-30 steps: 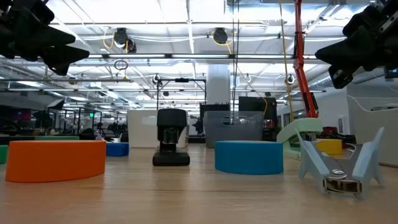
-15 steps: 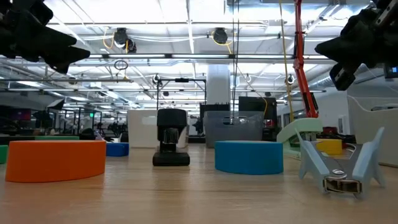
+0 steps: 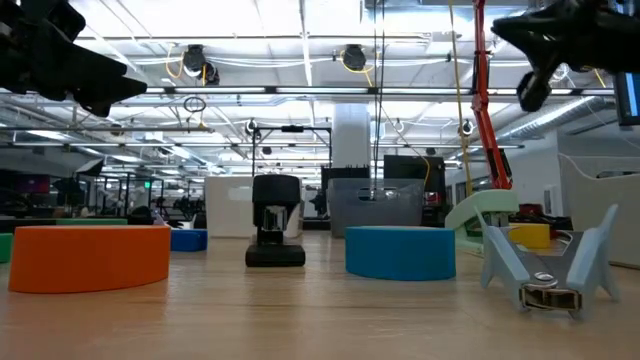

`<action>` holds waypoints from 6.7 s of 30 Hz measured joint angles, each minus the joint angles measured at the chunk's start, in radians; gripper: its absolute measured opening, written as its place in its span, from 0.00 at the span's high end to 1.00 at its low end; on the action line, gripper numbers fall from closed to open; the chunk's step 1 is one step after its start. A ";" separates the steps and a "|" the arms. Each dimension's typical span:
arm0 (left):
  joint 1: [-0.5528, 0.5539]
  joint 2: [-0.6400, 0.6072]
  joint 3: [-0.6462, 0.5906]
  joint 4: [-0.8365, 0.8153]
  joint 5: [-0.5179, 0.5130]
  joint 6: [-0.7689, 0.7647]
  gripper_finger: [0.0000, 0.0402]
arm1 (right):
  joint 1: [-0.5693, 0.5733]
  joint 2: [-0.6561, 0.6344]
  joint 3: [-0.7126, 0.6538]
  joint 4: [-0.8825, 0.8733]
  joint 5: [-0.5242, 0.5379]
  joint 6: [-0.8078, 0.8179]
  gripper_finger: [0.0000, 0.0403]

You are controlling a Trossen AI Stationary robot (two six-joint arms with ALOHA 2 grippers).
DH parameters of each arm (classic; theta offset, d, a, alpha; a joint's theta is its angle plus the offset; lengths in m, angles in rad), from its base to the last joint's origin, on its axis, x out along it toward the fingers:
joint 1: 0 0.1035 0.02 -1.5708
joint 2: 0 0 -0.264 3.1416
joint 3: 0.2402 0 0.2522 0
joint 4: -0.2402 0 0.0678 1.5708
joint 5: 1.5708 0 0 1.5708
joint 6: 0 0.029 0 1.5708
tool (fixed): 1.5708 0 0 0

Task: Pick and place Stapler, Stapler remover, tape
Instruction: Put the light blue stapler into the white bin

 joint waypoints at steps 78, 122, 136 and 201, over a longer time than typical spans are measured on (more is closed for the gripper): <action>0.000 0.000 0.000 0.000 0.000 -0.077 0.43 | -0.079 1.247 0.795 -0.996 -0.444 0.761 0.39; 0.000 0.000 0.000 0.011 0.001 -0.513 0.43 | -0.070 1.193 0.667 -0.794 -0.437 0.879 0.69; 0.000 0.000 0.000 0.269 -0.053 -0.575 0.43 | -0.061 1.011 0.666 -0.686 -0.287 0.876 0.69; 0.116 1.258 0.857 0.262 -0.413 -0.193 0.43 | -0.107 1.319 1.017 -0.134 0.345 -0.423 0.68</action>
